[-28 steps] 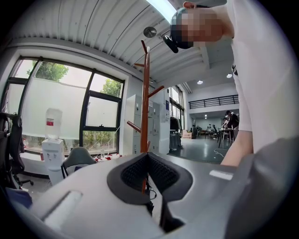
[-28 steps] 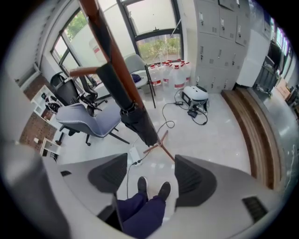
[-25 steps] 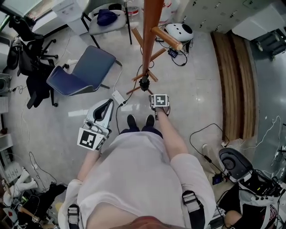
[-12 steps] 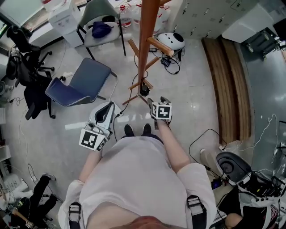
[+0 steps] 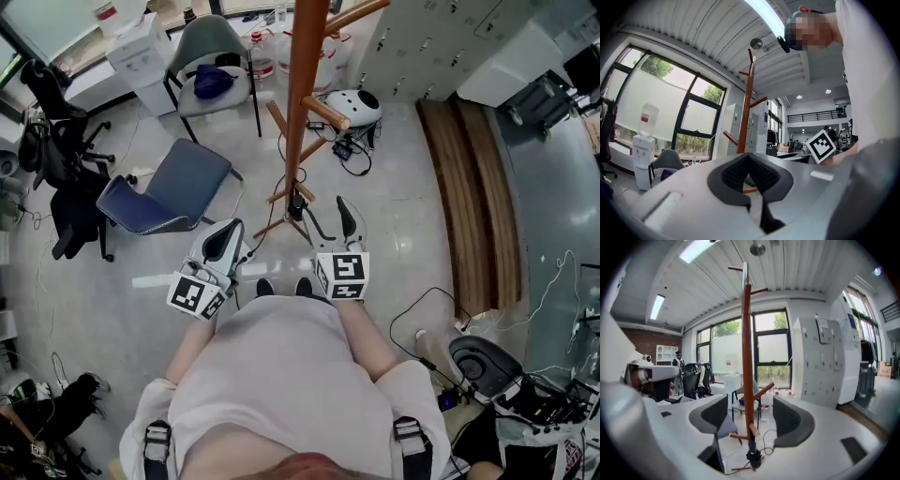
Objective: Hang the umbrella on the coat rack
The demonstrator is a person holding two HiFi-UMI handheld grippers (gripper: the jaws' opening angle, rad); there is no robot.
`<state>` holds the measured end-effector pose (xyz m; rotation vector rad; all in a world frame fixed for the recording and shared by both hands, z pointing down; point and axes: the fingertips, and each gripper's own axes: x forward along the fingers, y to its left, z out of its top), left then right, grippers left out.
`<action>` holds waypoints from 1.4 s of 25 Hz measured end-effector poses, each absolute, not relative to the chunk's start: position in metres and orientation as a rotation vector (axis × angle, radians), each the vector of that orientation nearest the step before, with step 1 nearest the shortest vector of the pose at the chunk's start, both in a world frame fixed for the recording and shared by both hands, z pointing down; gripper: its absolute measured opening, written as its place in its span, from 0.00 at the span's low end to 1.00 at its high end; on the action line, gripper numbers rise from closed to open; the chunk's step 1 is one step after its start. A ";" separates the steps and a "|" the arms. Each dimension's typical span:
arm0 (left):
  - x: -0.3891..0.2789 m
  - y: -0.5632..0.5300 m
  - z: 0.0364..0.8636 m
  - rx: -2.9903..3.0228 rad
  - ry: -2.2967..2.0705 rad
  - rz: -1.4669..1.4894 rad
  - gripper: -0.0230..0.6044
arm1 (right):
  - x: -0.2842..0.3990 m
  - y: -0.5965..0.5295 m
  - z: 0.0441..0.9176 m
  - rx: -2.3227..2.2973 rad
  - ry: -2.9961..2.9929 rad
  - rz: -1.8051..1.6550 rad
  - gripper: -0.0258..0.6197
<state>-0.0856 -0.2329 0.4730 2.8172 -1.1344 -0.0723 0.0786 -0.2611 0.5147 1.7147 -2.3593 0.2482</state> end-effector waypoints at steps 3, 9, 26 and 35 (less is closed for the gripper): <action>-0.087 -0.234 0.465 2.804 -1.159 -0.114 0.05 | 0.077 -0.251 0.482 1.746 -2.423 0.126 0.49; -0.080 -0.237 0.453 2.826 -1.220 -0.129 0.05 | 0.090 -0.239 0.465 1.780 -2.456 0.086 0.49; -0.059 -0.223 0.420 2.916 -1.203 -0.187 0.05 | 0.091 -0.220 0.447 1.751 -2.534 0.092 0.05; -0.052 -0.223 0.419 2.923 -1.201 -0.197 0.05 | 0.093 -0.220 0.455 1.725 -2.540 0.109 0.05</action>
